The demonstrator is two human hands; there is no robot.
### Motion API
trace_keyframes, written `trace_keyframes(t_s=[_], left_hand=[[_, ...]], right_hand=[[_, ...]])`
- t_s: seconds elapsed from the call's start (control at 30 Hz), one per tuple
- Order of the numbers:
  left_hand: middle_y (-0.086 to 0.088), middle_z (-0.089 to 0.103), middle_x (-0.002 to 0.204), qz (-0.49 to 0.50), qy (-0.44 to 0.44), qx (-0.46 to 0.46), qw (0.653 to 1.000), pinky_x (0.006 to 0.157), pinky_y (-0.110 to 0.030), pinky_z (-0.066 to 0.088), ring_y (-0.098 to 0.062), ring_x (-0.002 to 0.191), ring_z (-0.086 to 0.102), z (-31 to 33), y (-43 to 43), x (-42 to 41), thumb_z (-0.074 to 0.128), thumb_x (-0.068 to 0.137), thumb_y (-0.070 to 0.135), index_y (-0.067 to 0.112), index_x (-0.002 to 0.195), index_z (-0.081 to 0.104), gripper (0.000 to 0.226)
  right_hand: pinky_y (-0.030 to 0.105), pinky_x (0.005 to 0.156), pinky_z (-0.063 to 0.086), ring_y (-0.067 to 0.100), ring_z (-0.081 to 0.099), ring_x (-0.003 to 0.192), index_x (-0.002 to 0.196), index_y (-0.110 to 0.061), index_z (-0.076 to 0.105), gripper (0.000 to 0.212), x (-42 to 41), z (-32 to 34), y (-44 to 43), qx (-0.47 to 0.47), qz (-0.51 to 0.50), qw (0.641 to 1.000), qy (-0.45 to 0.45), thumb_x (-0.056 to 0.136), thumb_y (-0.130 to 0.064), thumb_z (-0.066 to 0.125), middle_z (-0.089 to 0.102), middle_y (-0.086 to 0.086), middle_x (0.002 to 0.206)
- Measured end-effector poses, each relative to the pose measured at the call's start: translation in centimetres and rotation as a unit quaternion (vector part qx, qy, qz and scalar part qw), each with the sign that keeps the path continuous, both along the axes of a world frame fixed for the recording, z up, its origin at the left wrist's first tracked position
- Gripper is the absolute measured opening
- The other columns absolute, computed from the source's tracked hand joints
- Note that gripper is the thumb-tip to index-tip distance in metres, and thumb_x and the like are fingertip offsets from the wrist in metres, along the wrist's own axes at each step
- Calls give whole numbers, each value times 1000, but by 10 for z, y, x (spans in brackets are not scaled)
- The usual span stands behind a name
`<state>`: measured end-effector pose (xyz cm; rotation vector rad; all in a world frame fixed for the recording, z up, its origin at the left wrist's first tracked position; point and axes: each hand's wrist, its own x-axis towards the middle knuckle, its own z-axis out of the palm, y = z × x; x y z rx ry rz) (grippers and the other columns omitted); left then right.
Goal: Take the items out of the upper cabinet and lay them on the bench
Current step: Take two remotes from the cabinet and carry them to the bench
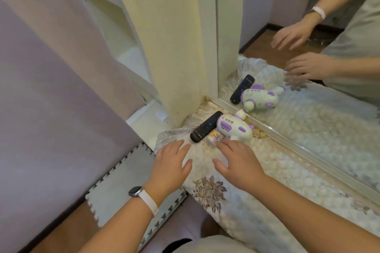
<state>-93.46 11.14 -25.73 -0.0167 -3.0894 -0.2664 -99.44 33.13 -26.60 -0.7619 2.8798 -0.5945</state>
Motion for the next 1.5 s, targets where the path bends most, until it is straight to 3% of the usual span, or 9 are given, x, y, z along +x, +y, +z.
trace_keyframes(t_s=[0.3,0.47,0.7,0.87,1.1,1.5], left_hand=[[-4,63,126,101,55,-34,993,101,-40,41,-25,118,57,40,-75,95,45,89,44,19,126,61,47],[-4,63,125,188,81,-56,977,100,-42,41,-26,117,56,54,-138,198,52,89,40,18,121,64,41],[-5,65,123,294,116,-85,945,99,-47,45,-27,116,58,74,-220,362,54,87,40,19,120,65,41],[-5,66,122,372,137,-101,912,102,-46,41,-27,117,58,78,-264,477,53,88,41,18,120,67,41],[-3,65,125,484,150,-102,856,103,-45,38,-25,121,56,92,-292,612,52,89,41,22,121,67,40],[-2,64,126,628,129,-145,754,103,-41,39,-22,120,55,112,-318,738,54,90,39,21,124,64,39]], right_hand=[[40,85,46,25,59,105,117,-19,62,47,46,43,-114,12,217,972,94,84,-51,51,65,0,115],[42,93,44,24,55,114,123,-20,60,50,105,62,-203,16,331,937,114,87,-53,46,62,0,123],[41,92,43,26,56,111,118,-18,62,47,234,87,-323,-4,427,890,158,86,-50,48,63,1,119],[39,84,44,26,57,105,118,-18,62,46,332,98,-398,-25,504,842,190,88,-49,47,63,0,114],[39,87,46,26,57,109,120,-18,62,47,452,113,-478,-52,594,776,206,89,-50,46,63,0,119],[39,89,43,25,56,114,123,-19,61,48,581,126,-589,-103,721,651,214,91,-51,43,63,0,122]])
